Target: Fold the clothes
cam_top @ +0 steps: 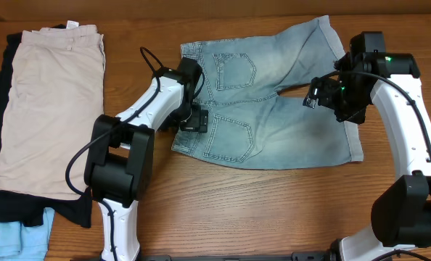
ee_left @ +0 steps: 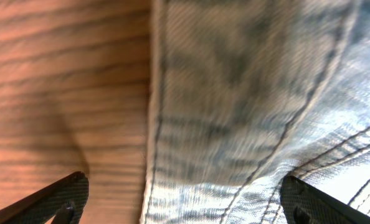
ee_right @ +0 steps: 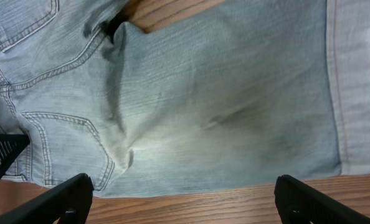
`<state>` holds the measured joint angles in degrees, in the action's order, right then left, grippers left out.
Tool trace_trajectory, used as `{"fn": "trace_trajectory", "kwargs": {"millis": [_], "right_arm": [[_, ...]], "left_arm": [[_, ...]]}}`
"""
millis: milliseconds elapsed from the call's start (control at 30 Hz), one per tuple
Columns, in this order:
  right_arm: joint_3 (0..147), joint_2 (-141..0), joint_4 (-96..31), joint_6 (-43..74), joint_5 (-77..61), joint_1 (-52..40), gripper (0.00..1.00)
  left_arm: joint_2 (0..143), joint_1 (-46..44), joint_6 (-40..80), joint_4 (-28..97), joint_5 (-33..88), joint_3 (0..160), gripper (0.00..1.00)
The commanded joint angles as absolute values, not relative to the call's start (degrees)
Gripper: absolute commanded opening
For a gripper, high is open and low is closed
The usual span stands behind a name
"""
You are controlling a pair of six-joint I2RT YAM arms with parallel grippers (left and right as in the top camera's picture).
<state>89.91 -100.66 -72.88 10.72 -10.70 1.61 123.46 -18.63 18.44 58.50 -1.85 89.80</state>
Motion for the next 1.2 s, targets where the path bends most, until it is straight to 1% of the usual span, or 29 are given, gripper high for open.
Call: {"fn": "trace_trajectory", "kwargs": {"millis": [0, 200, 300, 367, 400, 433, 467, 633, 733, 867, 1000, 1100, 1167], "right_arm": [[90.04, -100.09, -72.58, 11.09, -11.14, 1.45, 0.97], [90.04, -100.31, -72.07, 11.09, -11.00, 1.43, 0.97], [90.04, -100.55, -71.35, 11.09, -10.96, 1.45, 0.96], [90.06, -100.62, -70.57, 11.11, -10.59, 1.45, 0.96], [90.26, -100.49, -70.32, 11.18, -10.79, 1.45, 0.92], [90.61, -100.18, -70.39, 11.38, -11.05, 1.54, 0.86], [90.94, -99.61, -70.37, 11.68, -11.09, 1.56, 0.85], [93.12, -92.82, -71.13, 12.86, -10.85, 1.56, 0.86], [93.12, -87.00, -74.52, 15.46, -10.26, 1.56, 0.87], [93.03, -79.15, -80.23, 19.53, -8.34, 1.54, 0.82], [92.09, -70.39, -84.73, 24.12, -1.96, 1.56, 0.81], [88.07, -63.72, -86.04, 26.74, 0.82, 1.56, 0.82], [84.49, -60.49, -85.54, 28.01, 0.75, 1.56, 0.89]], "left_arm": [[124.40, -15.03, 23.77, 61.04, -10.92, 87.48, 1.00], [124.38, -7.29, 24.05, 65.63, -10.57, 87.64, 0.99], [124.31, -5.80, 24.08, 68.27, -10.55, 89.54, 1.00], [123.92, -5.74, 24.10, 70.48, -10.50, 92.09, 1.00], [123.48, -5.76, 24.08, 72.23, -10.50, 94.43, 1.00], [122.93, -6.07, 24.10, 74.00, -10.48, 97.12, 1.00], [122.39, -6.42, 24.16, 75.29, -10.46, 99.29, 1.00], [116.40, -8.69, 25.23, 80.07, -6.59, 111.04, 1.00], [110.08, -10.11, 27.73, 80.95, -4.84, 114.02, 1.00], [101.12, -11.68, 40.45, 83.94, -9.06, 112.86, 1.00], [94.28, -12.91, 52.29, 88.73, -16.88, 111.55, 1.00], [90.76, -12.71, 62.76, 92.60, -18.13, 108.75, 1.00], [89.25, -12.10, 69.43, 94.54, -17.91, 104.84, 1.00]]}}
